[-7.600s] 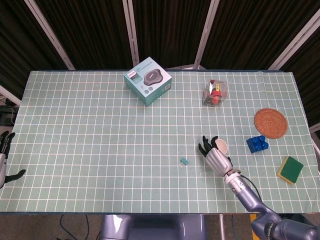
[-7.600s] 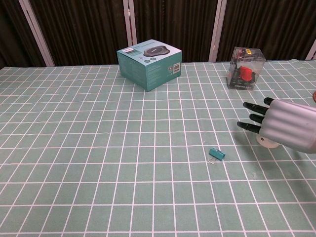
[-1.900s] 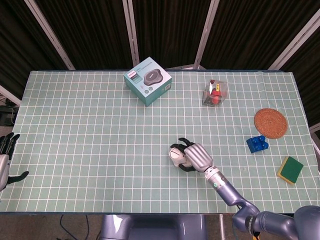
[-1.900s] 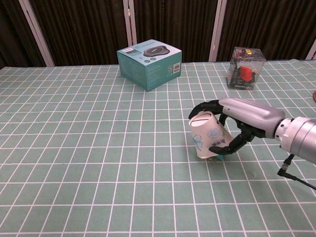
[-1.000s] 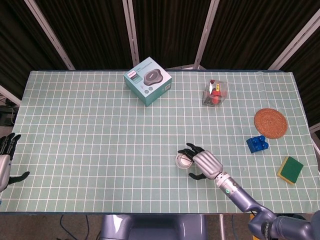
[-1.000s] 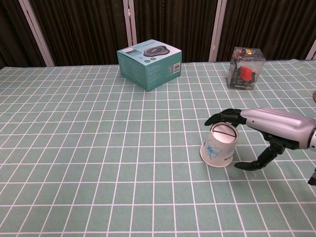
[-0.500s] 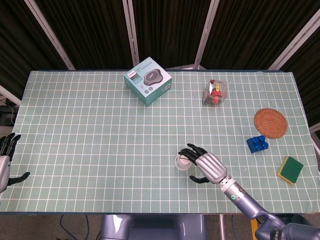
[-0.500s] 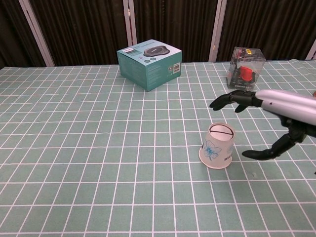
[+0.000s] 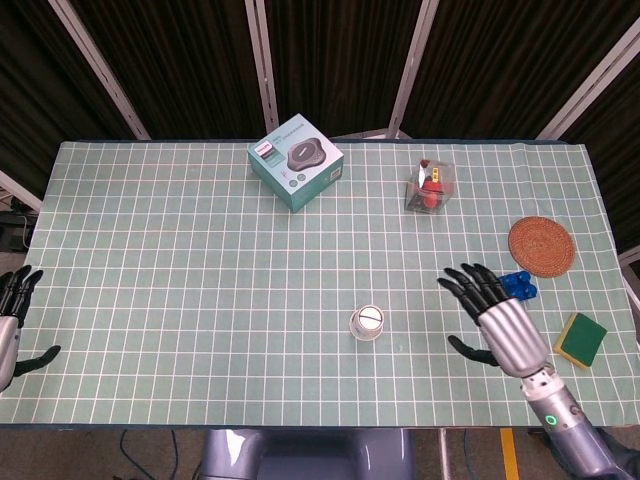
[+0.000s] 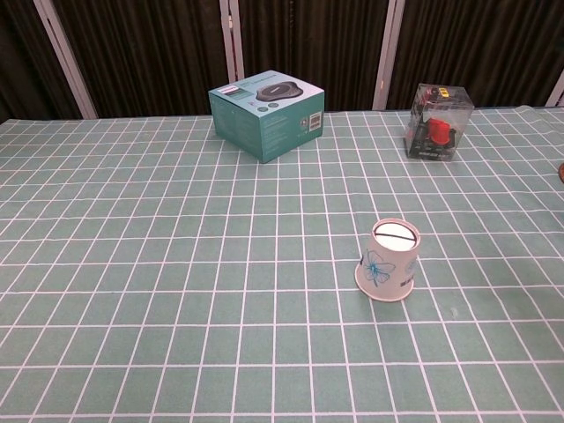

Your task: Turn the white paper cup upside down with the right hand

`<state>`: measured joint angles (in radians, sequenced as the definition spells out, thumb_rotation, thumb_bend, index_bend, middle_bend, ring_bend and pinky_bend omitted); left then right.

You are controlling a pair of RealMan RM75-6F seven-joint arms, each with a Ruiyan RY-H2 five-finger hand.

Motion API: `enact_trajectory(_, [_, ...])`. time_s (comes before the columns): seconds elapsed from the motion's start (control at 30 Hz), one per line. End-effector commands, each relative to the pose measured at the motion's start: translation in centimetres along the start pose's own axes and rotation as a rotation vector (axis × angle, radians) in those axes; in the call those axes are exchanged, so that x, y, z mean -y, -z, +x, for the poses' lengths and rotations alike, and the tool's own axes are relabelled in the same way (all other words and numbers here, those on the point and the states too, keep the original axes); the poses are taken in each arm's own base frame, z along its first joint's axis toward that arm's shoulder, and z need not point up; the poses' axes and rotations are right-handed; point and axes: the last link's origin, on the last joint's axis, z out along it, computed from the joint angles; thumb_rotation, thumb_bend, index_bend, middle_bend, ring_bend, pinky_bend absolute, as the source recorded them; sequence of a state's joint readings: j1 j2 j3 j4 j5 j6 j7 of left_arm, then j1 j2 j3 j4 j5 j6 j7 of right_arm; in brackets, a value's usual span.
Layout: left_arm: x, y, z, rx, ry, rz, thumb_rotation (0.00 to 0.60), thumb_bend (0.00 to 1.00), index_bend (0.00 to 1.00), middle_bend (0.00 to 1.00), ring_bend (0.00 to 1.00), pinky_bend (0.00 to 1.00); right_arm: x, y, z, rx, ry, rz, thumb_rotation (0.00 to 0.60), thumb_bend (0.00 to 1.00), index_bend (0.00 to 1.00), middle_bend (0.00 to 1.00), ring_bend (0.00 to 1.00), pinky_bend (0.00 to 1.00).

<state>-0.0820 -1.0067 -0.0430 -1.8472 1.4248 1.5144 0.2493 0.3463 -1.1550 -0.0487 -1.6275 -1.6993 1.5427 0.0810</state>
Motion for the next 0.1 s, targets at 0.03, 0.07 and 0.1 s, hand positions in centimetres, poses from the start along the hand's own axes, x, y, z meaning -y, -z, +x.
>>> enact_trajectory(0.03, [0.09,0.17,0.07,-0.016,-0.002,0.0,0.6,0.0,0.0,0.0,0.0,0.0,-1.66,2.28,0.97,-0.043,0.09,-0.084,0.6,0.0,0.0,0.0,0.0,0.0])
enact_trajectory(0.07, [0.14,0.23,0.1,-0.02,-0.001,0.001,0.6,0.0,0.0,0.0,0.0,0.0,-2.03,2.85,1.05,-0.047,0.116,-0.114,0.6,0.0,0.0,0.0,0.0,0.0])
enact_trajectory(0.1, [0.17,0.27,0.12,-0.022,-0.001,0.001,0.6,0.0,0.0,0.0,0.0,0.0,-2.14,3.13,1.07,-0.051,0.125,-0.131,0.6,0.0,0.0,0.0,0.0,0.0])
